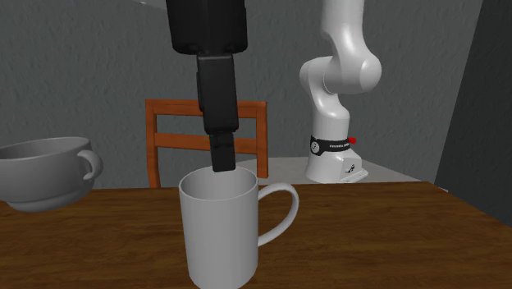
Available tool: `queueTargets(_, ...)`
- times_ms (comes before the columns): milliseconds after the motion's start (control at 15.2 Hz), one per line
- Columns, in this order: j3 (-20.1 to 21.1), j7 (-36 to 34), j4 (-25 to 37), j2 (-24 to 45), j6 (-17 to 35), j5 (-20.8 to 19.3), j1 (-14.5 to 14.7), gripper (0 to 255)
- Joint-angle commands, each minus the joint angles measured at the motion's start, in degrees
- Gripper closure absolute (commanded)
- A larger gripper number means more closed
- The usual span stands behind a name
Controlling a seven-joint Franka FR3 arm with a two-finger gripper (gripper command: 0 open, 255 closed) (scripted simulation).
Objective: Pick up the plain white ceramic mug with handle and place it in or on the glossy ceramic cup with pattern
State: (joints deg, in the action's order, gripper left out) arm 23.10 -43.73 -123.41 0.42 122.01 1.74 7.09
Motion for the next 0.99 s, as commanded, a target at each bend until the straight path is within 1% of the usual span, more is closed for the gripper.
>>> queueTargets(0, 0.1, -1.1, 0.7, 1.8, 1.2, -0.9, 0.1, 0)
queueTargets(396, 0.1, -2.0, -1.7, 4.5, 6.1, -2.2, 0.4, 0)
queueTargets(924, 0.1, -2.0, -1.7, 4.5, 6.1, -2.1, 0.4, 0)
